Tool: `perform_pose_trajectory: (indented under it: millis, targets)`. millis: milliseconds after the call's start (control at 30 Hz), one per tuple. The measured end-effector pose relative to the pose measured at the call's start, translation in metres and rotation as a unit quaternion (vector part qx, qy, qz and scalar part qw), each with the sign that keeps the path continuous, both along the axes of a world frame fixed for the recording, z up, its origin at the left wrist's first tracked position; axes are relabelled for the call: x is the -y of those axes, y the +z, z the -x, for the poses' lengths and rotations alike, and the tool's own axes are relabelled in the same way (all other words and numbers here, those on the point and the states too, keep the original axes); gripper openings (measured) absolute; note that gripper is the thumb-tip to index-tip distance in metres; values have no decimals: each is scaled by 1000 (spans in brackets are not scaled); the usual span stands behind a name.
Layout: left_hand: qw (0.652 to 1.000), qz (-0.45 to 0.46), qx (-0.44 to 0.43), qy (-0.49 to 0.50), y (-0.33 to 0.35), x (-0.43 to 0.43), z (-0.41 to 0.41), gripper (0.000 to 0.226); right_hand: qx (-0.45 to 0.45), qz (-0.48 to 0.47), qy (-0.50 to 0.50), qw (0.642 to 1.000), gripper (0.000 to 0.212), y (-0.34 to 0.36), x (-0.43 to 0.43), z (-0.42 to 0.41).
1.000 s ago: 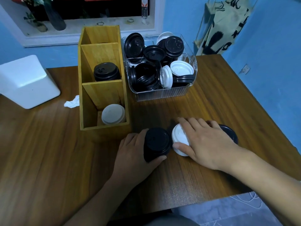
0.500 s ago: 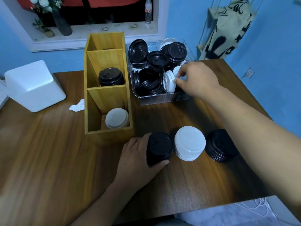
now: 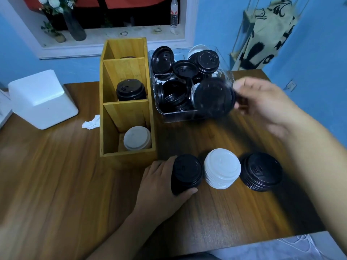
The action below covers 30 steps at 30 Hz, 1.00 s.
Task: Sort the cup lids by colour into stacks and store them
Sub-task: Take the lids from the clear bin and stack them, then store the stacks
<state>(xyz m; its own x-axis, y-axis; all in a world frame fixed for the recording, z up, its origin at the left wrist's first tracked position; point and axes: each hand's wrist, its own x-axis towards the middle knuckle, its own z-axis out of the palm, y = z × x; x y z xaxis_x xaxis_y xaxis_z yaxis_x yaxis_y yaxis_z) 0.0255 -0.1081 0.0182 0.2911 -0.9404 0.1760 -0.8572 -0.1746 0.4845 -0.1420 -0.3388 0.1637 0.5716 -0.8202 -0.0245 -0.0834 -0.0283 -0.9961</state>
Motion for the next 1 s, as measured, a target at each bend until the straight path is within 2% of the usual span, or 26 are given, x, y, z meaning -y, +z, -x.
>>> perform_pose_trajectory:
  millis: [100,200,300,400,467,500,533,600,667,700,767,900,1000]
  targets:
    - [1000,-13,3,2,0,1,-1,93,-107,-92,62,988,26,-33,4,9]
    - [1000,-20,3,-1,0,1,-1,93,-178,-157,33,971,19,-64,15,11]
    - [1000,-21,6,-3,0,1,-1,93,-244,-153,3,958,18,-83,27,12]
    - [1000,-21,2,-2,1,1,0,93,-342,-48,-10,939,22,-90,31,14]
    - [1000,-20,1,-3,1,1,0,93,-396,77,-4,915,17,-90,30,17]
    - [1000,-20,2,-3,1,1,0,93,-402,145,16,904,10,-88,30,20]
    - [1000,-19,4,-3,1,1,0,93,-398,199,55,894,14,-86,28,22]
    - [1000,-19,9,-3,1,1,0,93,-383,245,172,874,53,-82,27,25]
    - [1000,-19,10,-4,1,1,0,92,-413,275,270,825,81,-82,26,21]
    - [1000,-18,10,-5,2,1,0,92,-432,289,295,802,87,-83,27,17]
    - [1000,-14,9,-4,2,1,0,91,-452,305,302,782,87,-86,30,11]
    - [1000,-12,5,-4,1,1,-1,91,-406,306,250,824,90,-78,33,17]
    - [1000,-14,4,-5,0,1,-1,92,-419,286,157,847,98,-67,29,42]
